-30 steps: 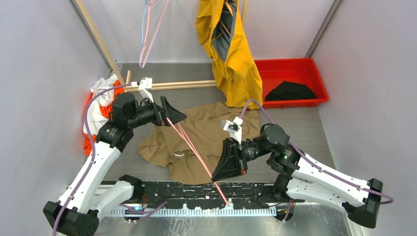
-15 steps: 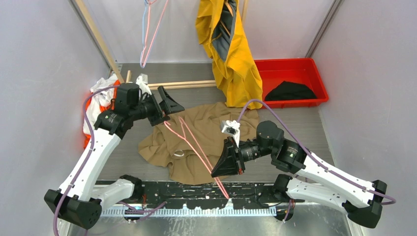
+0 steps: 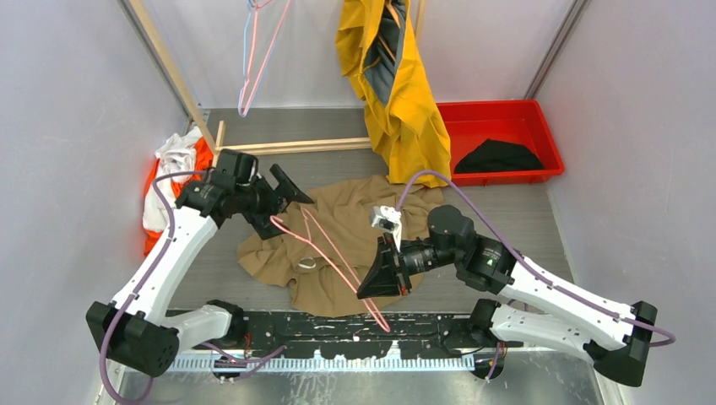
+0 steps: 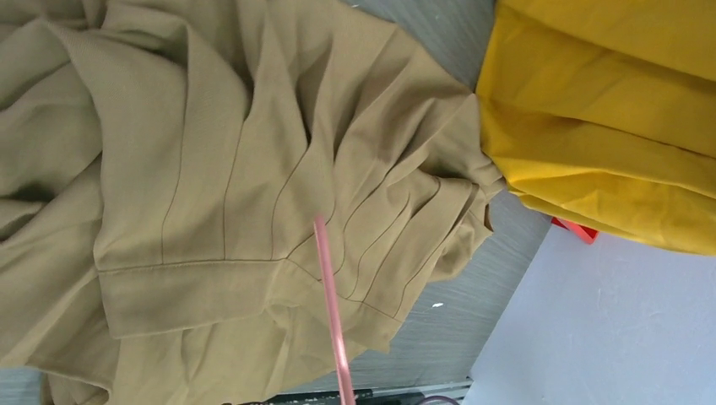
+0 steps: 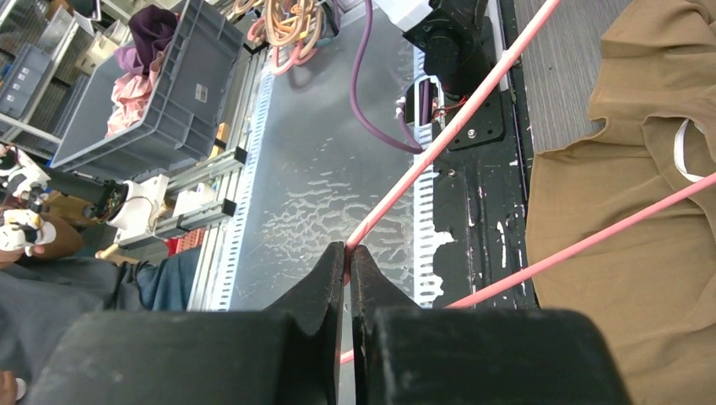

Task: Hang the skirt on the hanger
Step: Pick up the hanger from the clothesline.

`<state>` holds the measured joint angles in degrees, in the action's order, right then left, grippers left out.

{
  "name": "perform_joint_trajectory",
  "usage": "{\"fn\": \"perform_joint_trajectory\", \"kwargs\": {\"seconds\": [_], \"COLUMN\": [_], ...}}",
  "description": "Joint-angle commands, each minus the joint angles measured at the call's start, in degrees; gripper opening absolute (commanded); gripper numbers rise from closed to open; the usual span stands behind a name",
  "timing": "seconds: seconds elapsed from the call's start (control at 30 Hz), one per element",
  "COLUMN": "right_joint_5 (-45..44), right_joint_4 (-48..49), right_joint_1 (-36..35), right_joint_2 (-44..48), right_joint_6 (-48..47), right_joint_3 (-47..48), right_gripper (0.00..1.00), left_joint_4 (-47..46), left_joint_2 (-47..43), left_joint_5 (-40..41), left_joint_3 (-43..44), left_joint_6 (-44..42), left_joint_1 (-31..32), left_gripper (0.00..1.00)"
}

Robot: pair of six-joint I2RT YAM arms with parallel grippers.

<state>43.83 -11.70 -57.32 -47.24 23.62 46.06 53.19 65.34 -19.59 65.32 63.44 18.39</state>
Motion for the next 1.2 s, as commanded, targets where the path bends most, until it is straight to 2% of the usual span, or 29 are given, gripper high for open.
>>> {"fn": "perform_joint_trajectory", "kwargs": {"seconds": [0.0, 0.13, 0.17, 0.2, 0.27, 0.33, 0.47, 0.7, 0.77, 0.83, 0.97, 1.03, 1.17], "right_joint_5": [-0.6, -1.6, -2.0, -2.5, -4.1, -5.3, -7.1, -11.3, -14.0, -18.0, -30.1, -35.2, -43.1], "right_joint_4": [6.5, 8.7, 9.1, 9.1, 9.0, 9.0, 9.6, 8.8, 5.8, 0.3, -13.1, -18.0, -23.4], "right_joint_1": [-0.3, -0.4, -0.4, -0.4, -0.4, -0.4, -0.4, -0.4, -0.4, -0.4, -0.4, -0.6, -3.2], "right_joint_2": [-2.0, -4.5, -4.9, -5.2, -5.6, -6.0, -6.5, -6.7, -6.9, -7.4, -8.9, -10.1, -13.0], "right_joint_6": [-1.6, -2.1, -2.4, -2.9, -3.7, -4.2, -4.7, -5.6, -6.2, -7.3, -8.8, -10.0, -13.2], "right_joint_3": [0.4, 0.6, 0.6, 0.7, 1.0, 1.2, 1.0, 0.7, 1.8, 4.2, 10.5, 13.6, 20.0], "right_gripper": [0.01, 0.01, 0.01, 0.01, 0.01, 0.01, 0.01, 0.01, 0.02, 0.21, 0.39, 0.55, 0.6], "left_joint_4": [-2.3, -3.7, -3.5, -4.3, -6.6, -9.2, -9.9, -10.4, -8.4, -5.0, -0.1, 1.1, 3.7], "left_joint_2": [-0.1, 0.8, 1.2, 1.3, 0.7, 0.2, 1.3, 1.8, 1.5, 1.4, 1.7, 2.0, 2.8], "left_joint_5": [-1.9, -1.1, -1.1, -1.3, -2.2, -2.8, -4.6, -5.3, -3.6, -0.7, 3.7, 4.3, 5.6], "left_joint_3": [-1.6, -1.8, -1.7, -2.0, -3.4, -4.6, -4.3, -3.7, -2.8, -1.2, 1.7, 2.5, 3.8], "left_joint_6": [5.4, 6.8, 6.7, 6.7, 7.3, 8.3, 7.7, 7.2, 6.7, 5.9, 5.8, 6.4, 7.9], "left_joint_1": [1.1, 3.1, 3.2, 3.4, 3.4, 3.4, 3.5, 3.9, 3.9, 4.0, 3.9, 3.9, 3.9], "left_gripper": [0.99, 1.0, 0.97, 0.91, 0.62, 0.28, 0.01, 0.0, 0.0, 0.0, 0.0, 0.0, 0.0]}}
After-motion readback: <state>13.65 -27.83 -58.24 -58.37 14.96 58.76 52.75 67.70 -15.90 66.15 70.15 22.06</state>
